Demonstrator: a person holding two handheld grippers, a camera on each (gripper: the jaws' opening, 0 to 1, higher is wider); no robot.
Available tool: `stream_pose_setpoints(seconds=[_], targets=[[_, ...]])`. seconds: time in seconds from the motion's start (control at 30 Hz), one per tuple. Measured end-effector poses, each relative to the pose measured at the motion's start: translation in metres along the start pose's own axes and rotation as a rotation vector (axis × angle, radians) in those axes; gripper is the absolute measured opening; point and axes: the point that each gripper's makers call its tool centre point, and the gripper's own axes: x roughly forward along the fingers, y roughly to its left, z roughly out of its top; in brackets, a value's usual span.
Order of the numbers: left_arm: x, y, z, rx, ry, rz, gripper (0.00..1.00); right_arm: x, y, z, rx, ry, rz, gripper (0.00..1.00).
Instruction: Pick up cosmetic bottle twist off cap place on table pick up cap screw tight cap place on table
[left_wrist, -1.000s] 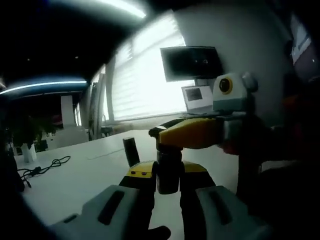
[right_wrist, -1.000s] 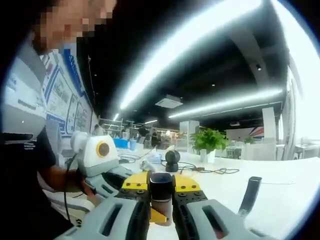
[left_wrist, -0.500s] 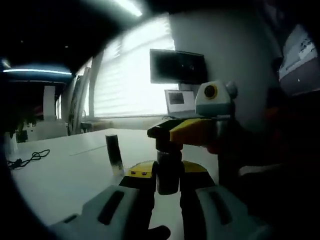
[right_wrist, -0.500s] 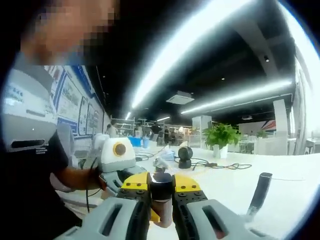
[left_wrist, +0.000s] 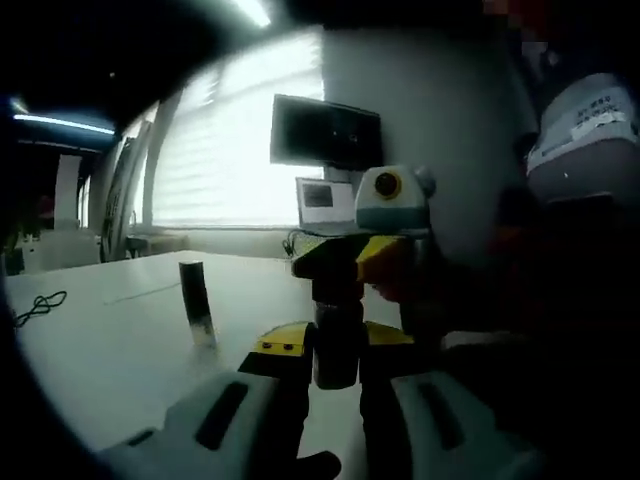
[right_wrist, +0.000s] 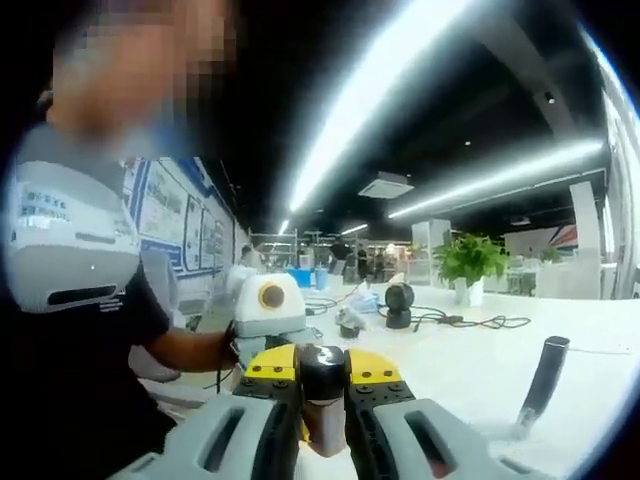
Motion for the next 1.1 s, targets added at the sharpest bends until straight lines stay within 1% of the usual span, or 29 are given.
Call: stream_pose_setpoints(seconds=[0.07,0.1,0.17,0.3,0.4,0.53,0.67,0.8,1.1], targets=[[-0.001,-0.002,0.001,0.007,-0.009,-0.026,0.08,0.000,0.002,0.001,0.008,-0.003,0.017,0.11],[-0.001,-0.003,0.002,-0.004,-0.018,-0.048,0.08,0.000,0.004,0.001,0.012,-0.006,0.026,0.11],[-0.002,-0.003,0.002,-0.004,-0.023,-0.066,0.08,0.000,0.005,0.002,0.016,-0.005,0.039,0.11],[-0.003,-0.009,0.001,-0.025,-0.022,-0.134,0.08,0.001,0.012,0.000,0.014,0.015,0.088,0.11],[-0.003,-0.013,0.000,-0.018,-0.018,-0.156,0.08,0.002,0.015,-0.001,0.010,0.025,0.109,0.11],[-0.004,-0.018,0.001,-0.031,-0.025,-0.197,0.08,0.001,0.019,0.000,0.036,0.026,0.151,0.11],[-0.003,-0.019,-0.002,-0.027,-0.020,-0.217,0.08,0.000,0.020,-0.003,0.041,0.034,0.169,0.11],[-0.003,-0.025,-0.001,-0.023,-0.019,-0.242,0.08,-0.002,0.024,-0.002,0.053,0.026,0.194,0.11],[-0.002,-0.026,-0.003,-0.016,-0.013,-0.237,0.08,-0.003,0.024,-0.004,0.054,0.030,0.196,0.11]])
